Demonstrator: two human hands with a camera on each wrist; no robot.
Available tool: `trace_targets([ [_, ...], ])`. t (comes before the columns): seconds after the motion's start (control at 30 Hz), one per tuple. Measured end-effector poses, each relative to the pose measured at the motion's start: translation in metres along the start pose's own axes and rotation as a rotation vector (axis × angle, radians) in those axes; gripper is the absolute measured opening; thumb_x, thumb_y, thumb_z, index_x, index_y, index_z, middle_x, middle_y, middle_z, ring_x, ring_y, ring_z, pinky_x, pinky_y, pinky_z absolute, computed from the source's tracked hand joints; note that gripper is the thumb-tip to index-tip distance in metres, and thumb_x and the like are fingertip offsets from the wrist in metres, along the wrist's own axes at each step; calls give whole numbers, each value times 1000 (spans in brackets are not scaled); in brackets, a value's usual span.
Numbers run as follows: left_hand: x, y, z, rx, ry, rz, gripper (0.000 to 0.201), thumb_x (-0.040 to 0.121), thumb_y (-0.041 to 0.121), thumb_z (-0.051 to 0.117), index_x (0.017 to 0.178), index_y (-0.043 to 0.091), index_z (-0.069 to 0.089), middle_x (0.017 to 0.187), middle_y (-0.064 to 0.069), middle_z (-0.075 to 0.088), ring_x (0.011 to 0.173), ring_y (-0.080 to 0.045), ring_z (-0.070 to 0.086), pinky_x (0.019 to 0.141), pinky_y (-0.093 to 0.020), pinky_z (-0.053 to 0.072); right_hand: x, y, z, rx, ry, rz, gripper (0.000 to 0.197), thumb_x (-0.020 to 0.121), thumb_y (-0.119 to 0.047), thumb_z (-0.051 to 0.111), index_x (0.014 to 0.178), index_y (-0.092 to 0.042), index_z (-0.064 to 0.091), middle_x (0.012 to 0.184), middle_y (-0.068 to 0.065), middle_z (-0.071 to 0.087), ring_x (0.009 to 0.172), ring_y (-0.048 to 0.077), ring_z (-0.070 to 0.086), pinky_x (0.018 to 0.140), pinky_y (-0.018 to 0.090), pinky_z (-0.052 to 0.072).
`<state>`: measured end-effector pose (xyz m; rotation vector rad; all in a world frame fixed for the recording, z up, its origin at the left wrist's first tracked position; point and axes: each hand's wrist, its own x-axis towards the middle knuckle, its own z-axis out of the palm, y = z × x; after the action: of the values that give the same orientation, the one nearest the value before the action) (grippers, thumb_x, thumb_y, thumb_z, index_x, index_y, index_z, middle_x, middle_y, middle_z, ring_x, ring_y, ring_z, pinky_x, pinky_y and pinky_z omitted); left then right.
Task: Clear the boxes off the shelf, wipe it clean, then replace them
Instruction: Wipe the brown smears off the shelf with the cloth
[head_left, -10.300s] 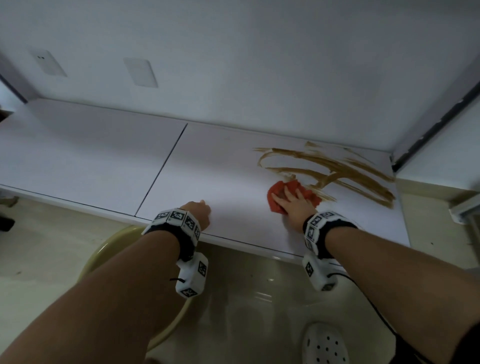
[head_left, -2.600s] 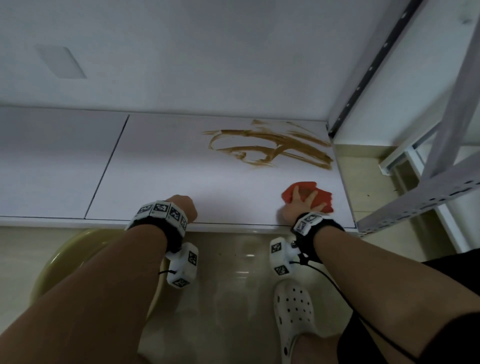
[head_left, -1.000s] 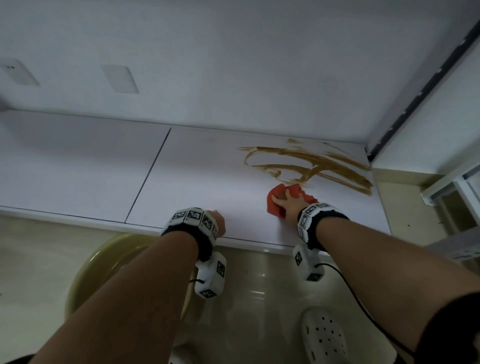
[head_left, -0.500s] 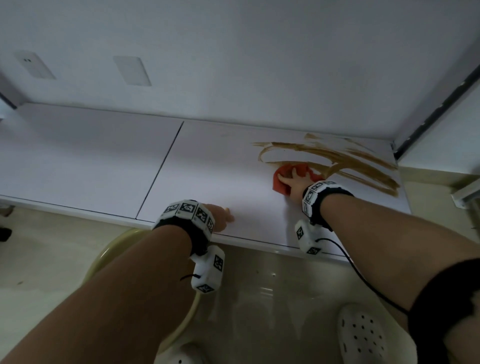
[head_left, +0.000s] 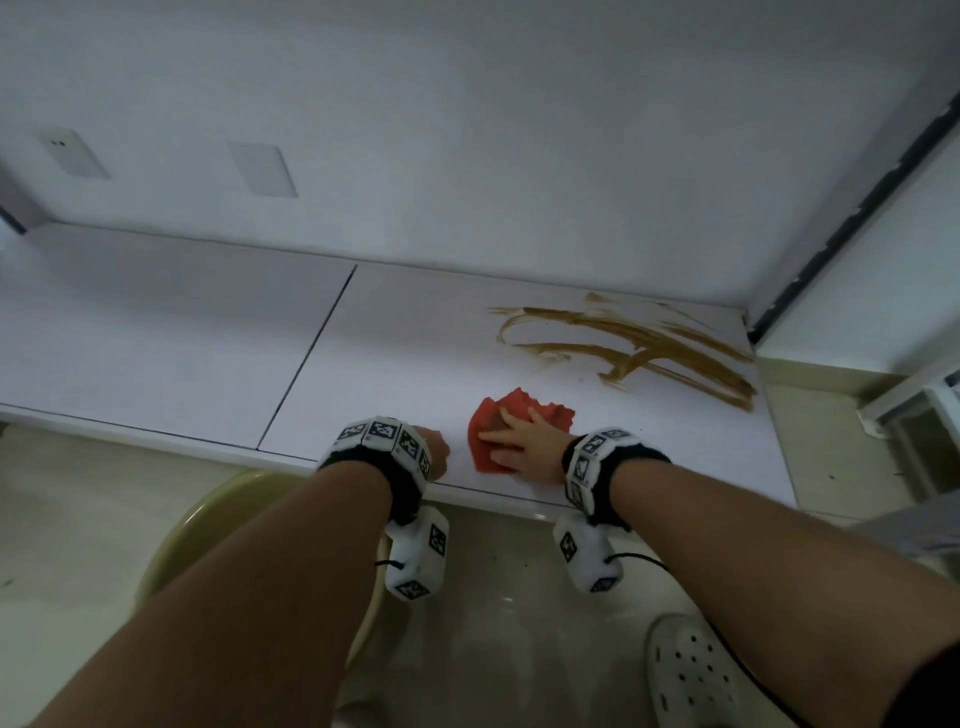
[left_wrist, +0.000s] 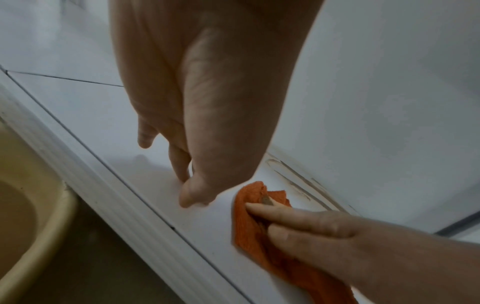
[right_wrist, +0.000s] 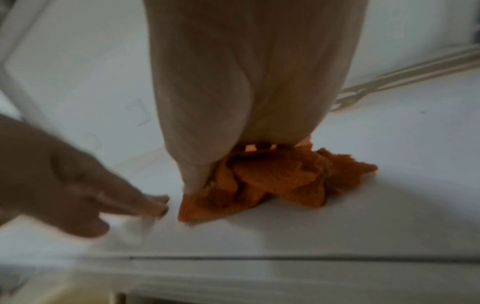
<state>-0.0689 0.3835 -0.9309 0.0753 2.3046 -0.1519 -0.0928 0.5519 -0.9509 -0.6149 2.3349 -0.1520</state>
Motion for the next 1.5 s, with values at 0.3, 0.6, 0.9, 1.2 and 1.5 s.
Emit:
trace_targets([
  [0.3,3,-4,-15,-36,177,34,43,100,13,36,142,14,44,148,-6,40,136,-23,39,112,-29,31,-4,-5,-10,-148,-10,-18,50,98,-34,40,145,-40,25,158,-1,11,142,40,11,113,54,17],
  [0.6,41,-27,-26,-81,259,-51,41,95,10,39,134,9,49,137,-9,51,126,-25,48,104,-33,42,22,-22,-36,-291,-14,-24,51,102,-34,29,149,-39,9,159,-3,-2,145,37,-2,114,55,4],
  [0.9,73,-39,-23,-151,282,-108,33,87,10,42,113,11,62,117,-8,62,108,-27,60,86,-32,48,84,-3,-54,-157,88,59,51,102,-27,28,148,-42,12,159,-2,-4,142,45,-5,113,58,4],
  [1.2,85,-42,-20,-125,262,-57,35,89,14,42,119,8,60,128,-12,58,112,-29,59,92,-35,49,67,37,-55,-129,77,162,76,94,-12,44,151,-21,-5,157,13,-16,146,32,-8,119,42,-1],
  [1.5,89,-36,-23,-42,192,-110,40,89,20,46,127,11,56,136,-9,52,120,-27,54,98,-34,46,68,9,-19,-333,133,-25,75,86,-15,52,149,-11,11,153,18,6,142,40,4,115,53,12],
])
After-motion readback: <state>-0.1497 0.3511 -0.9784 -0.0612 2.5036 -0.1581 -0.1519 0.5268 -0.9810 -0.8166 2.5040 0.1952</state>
